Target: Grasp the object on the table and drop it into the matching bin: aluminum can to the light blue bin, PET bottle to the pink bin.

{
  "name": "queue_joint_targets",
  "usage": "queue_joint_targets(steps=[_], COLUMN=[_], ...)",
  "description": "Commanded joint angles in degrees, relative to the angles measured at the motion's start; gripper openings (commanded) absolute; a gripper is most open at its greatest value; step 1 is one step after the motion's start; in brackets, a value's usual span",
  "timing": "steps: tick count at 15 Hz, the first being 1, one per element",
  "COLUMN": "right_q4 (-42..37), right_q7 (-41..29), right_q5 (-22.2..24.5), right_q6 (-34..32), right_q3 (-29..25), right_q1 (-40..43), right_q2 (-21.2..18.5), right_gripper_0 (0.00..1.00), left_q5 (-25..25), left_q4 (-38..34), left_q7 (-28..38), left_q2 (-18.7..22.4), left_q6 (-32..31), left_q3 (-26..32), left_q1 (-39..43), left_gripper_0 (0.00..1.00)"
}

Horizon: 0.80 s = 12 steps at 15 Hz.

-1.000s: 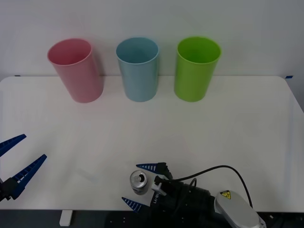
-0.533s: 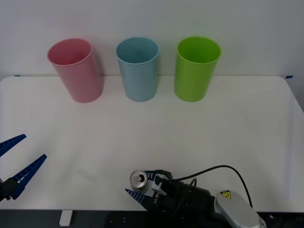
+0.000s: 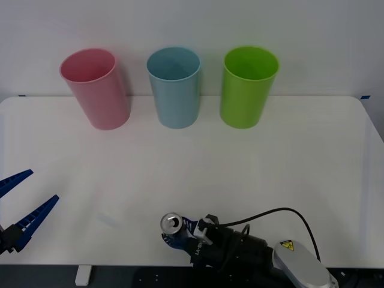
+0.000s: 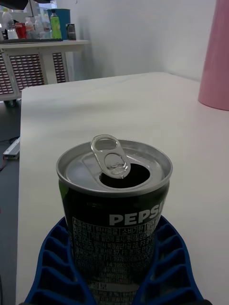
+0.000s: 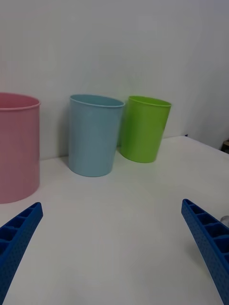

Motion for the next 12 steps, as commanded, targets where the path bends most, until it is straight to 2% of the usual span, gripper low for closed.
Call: queue_joint_targets(steps=[1, 4, 7, 12], right_q4=[-2.73, -8.71, -16.70, -24.35], right_q7=[-0.51, -1.65, -8.24, -17.12], right_q5=[-1.73, -3.83, -4.19, -4.36], right_q6=[0.07, 1.12, 2.62, 2.70], right_q3=[-0.01, -0.01, -0.80, -5.10], right_q1=[0.90, 3.71, 7.58, 9.60], right_q2=[-1.50, -4.84, -8.44, -10.47], right_gripper_0=[0.00, 0.00, 0.00, 0.00], left_q5=[0.00, 0.00, 0.00, 0.00], left_q4=[0.00, 0.00, 0.00, 0.00], left_q7=[0.00, 0.00, 0.00, 0.00], left_q2=[0.00, 0.00, 0.00, 0.00], left_q6=[0.00, 0.00, 0.00, 0.00], left_q3=[0.00, 0.00, 0.00, 0.00], left_q1=[0.00, 0.00, 0.00, 0.00], left_gripper_0=[1.00, 1.00, 1.00, 1.00])
